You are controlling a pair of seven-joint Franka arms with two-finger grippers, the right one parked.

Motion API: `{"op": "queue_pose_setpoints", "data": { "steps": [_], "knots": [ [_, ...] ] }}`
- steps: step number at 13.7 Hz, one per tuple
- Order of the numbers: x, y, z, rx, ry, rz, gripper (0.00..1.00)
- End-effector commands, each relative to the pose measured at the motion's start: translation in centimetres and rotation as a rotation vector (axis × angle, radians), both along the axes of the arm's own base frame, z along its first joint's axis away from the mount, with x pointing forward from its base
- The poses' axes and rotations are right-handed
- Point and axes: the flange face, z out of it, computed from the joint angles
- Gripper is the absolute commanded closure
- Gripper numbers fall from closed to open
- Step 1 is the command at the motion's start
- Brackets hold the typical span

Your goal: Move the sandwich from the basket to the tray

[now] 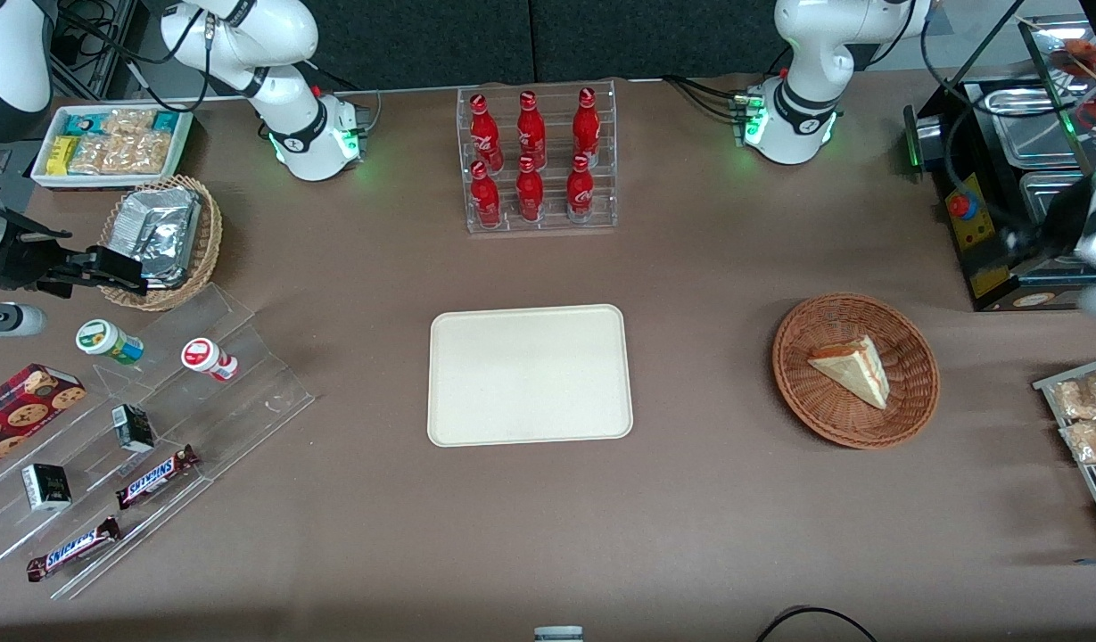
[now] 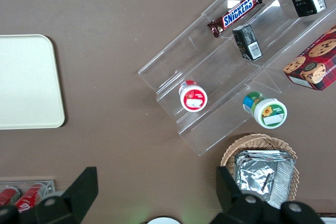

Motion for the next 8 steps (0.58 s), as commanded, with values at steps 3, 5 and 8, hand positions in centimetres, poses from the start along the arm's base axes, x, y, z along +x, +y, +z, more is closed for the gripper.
{"op": "queue_pose_setpoints", "data": {
  "steps": [3, 5, 8],
  "knots": [
    [0.8, -0.1, -8.0, 0.052, -0.073, 0.237, 0.00],
    [-0.2, 0.2, -11.6, 0.063, -0.106, 0.307, 0.00],
    [-0.5, -0.1, -16.8, 0.055, -0.148, 0.471, 0.00]
  ]
}}
